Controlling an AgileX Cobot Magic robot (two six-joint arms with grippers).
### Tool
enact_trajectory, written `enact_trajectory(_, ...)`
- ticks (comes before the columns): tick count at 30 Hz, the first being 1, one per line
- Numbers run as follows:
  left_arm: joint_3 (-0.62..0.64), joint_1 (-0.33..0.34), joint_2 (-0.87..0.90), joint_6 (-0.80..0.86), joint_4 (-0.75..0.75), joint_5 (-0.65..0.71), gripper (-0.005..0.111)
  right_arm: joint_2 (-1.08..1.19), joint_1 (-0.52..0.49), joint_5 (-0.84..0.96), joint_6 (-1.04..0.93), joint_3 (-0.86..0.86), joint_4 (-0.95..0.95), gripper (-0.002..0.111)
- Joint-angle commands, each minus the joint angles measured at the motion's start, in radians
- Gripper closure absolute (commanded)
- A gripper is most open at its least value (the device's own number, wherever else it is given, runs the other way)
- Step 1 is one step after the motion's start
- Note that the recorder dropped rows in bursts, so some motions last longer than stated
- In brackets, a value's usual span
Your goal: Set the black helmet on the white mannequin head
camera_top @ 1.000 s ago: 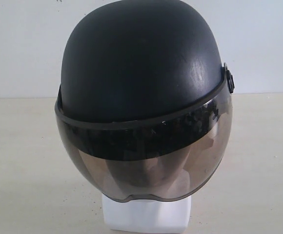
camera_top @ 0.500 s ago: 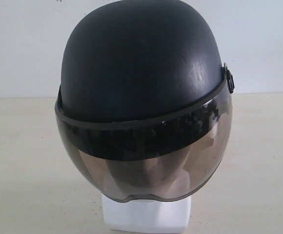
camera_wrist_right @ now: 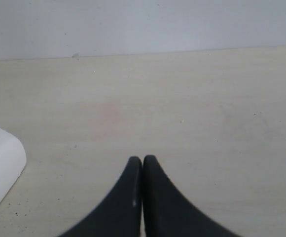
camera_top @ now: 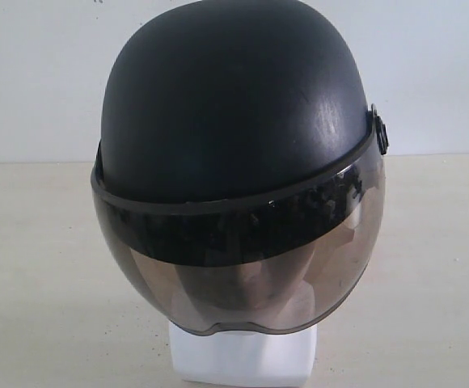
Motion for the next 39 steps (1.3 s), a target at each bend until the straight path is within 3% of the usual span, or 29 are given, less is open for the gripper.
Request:
enact_trajectory(1,0.019,0.063,-0.044,-0.004,0.014,-0.053,0.102,-0.005,-0.009,-0.004,0.006,-0.001,0.001,0.108)
enact_trajectory(3,0.075,0.148,-0.088,-0.004,0.014,-0.120,0.102,-0.005,-0.009,-0.004,0.006,-0.001,0.001,0.108)
enact_trajectory(6,0.282,0.276,-0.169,-0.006,-0.002,-0.210,0.102,-0.005,-0.009,-0.004,0.006,-0.001,0.001,0.108)
enact_trajectory(7,0.339,0.287,-0.173,-0.006,-0.024,-0.248,0.102,-0.005,-0.009,-0.004,0.006,-0.001,0.001,0.108)
enact_trajectory(10,0.552,0.296,-0.175,-0.006,-0.182,-0.546,0.102,-0.005,-0.009,-0.004,0.006,-0.001,0.001,0.108)
enact_trajectory(12,0.657,0.296,-0.175,-0.006,-0.212,-0.700,0.102,-0.005,-0.009,-0.004,0.006,-0.001,0.001,0.108)
enact_trajectory(14,0.719,0.296,-0.183,-0.001,-0.178,-0.736,0.102,-0.005,-0.009,-0.004,0.006,-0.001,0.001,0.108)
enact_trajectory(16,0.725,0.296,-0.210,0.001,-0.134,-0.735,0.102,-0.005,-0.009,-0.004,0.006,-0.001,0.001,0.108)
enact_trajectory(20,0.725,0.296,-0.240,-0.025,-0.069,-0.595,0.102,-0.005,-0.009,-0.004,0.006,-0.001,0.001,0.108)
enact_trajectory(23,0.725,0.296,-0.240,-0.151,-0.055,-0.545,0.102,-0.005,-0.009,-0.004,0.006,-0.001,0.001,0.108)
enact_trajectory(28,0.725,0.296,-0.240,-0.381,0.129,-0.466,0.102,-0.005,-0.009,-0.004,0.008,-0.001,0.001,0.108)
enact_trajectory(39,0.725,0.296,-0.240,-0.289,0.149,-0.470,0.102,-0.005,-0.009,-0.004,0.008,-0.001,0.001,0.108)
